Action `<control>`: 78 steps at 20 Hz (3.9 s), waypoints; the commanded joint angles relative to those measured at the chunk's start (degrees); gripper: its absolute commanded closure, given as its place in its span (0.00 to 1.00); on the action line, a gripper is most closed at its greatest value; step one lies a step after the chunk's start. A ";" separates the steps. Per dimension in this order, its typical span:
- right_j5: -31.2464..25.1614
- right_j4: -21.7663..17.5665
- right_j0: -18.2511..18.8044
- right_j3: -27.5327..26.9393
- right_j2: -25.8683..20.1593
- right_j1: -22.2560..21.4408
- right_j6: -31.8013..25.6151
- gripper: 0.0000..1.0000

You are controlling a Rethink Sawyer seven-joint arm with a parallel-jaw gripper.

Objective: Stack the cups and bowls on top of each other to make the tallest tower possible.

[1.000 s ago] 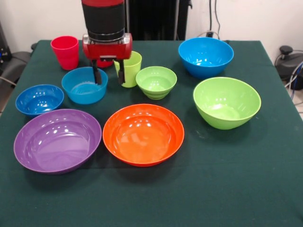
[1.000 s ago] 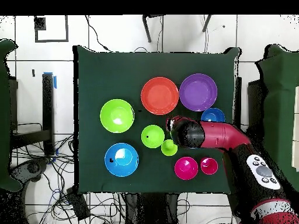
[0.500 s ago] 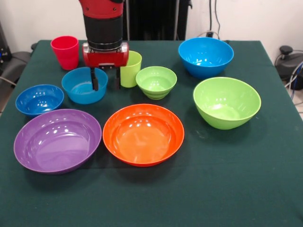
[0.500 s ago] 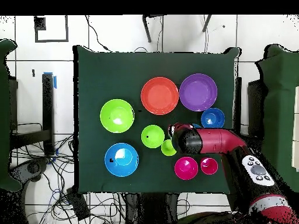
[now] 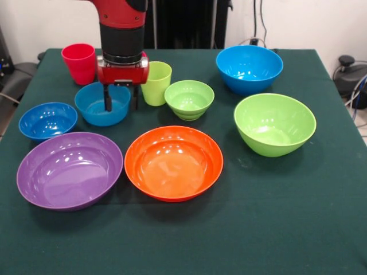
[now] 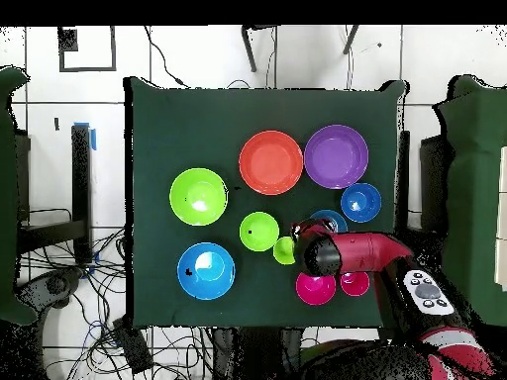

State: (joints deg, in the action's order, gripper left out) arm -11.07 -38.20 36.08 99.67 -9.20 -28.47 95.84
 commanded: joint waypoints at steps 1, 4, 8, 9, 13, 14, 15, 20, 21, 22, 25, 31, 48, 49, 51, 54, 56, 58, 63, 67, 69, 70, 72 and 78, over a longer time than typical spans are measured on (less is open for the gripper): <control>2.66 -3.42 -2.22 -0.13 2.29 2.44 4.38 0.00; 2.35 -2.36 -1.93 -0.15 1.85 4.57 4.27 0.00; 3.44 -2.06 -2.44 0.47 2.51 4.88 5.04 0.00; 3.58 -2.08 -2.53 0.70 2.71 4.74 5.10 0.00; 3.71 -1.75 -2.24 0.40 2.81 6.10 5.08 0.00; 3.65 -1.58 -1.96 0.05 2.52 6.95 4.94 0.00; 4.11 -1.61 -2.08 -0.35 2.65 7.53 5.06 0.00; 6.55 -1.74 -1.83 -0.76 2.59 8.97 5.43 0.00; 7.29 -2.13 -1.46 -0.70 2.10 8.92 4.98 0.00; 8.03 -2.52 -1.09 -0.65 1.60 8.86 4.54 1.00; 6.66 -1.68 0.83 -0.09 -0.46 8.76 3.86 1.00; 3.93 -0.31 0.63 -0.42 -1.66 7.00 3.05 1.00; -11.33 9.50 -8.59 2.70 -0.27 -9.05 4.51 1.00; -12.19 10.10 -9.04 2.83 -0.33 -9.46 4.47 1.00; -13.68 11.62 -9.95 2.90 -0.68 -9.91 4.73 1.00; -14.47 14.06 -11.76 3.54 -0.82 -10.50 6.12 1.00; -13.75 15.74 -12.13 4.57 -2.22 -9.76 6.57 1.00; -12.64 17.50 -12.92 5.48 -3.37 -8.80 7.44 1.00; -11.28 20.72 -18.00 5.10 -2.05 -9.42 9.81 1.00; -13.61 23.09 -22.52 3.06 -0.04 -10.38 10.44 1.00; -15.41 24.31 -24.92 1.69 1.23 -10.42 10.98 1.00; -16.15 24.94 -26.18 0.89 1.99 -10.22 11.38 1.00; -17.55 26.32 -28.90 -0.85 3.61 -9.61 12.40 1.00; -20.05 30.08 -36.64 -7.75 9.02 -5.77 17.27 1.00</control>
State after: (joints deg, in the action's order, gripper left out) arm -22.99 -12.20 5.22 100.32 -3.23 -37.97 98.35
